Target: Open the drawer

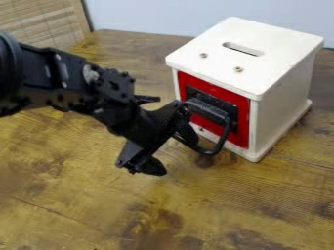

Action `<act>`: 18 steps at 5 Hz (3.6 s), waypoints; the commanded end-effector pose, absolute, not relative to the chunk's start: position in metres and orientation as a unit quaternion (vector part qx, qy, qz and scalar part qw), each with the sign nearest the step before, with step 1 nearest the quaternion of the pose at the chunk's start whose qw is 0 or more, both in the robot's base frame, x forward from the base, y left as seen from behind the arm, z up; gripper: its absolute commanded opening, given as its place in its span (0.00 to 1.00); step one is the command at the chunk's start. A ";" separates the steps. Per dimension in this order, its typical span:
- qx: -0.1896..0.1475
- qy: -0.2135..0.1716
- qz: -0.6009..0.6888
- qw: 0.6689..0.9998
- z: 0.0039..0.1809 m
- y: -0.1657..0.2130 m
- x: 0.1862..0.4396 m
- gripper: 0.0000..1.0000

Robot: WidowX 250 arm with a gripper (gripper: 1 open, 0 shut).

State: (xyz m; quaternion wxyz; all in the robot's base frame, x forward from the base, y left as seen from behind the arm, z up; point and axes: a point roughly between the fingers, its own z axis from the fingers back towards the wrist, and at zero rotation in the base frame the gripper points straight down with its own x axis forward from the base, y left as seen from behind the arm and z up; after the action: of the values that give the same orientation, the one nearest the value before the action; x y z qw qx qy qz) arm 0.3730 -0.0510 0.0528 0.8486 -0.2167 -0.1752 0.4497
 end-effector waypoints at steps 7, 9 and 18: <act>-0.234 -0.169 0.402 0.869 0.047 -0.083 0.351 1.00; -0.235 -0.165 0.403 0.869 0.049 -0.091 0.366 1.00; -0.193 -0.197 0.588 0.761 0.065 -0.035 0.359 1.00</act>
State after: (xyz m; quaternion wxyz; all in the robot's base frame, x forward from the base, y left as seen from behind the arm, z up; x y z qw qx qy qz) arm 0.3537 -0.0467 0.0451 0.7766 -0.1784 -0.1721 0.5792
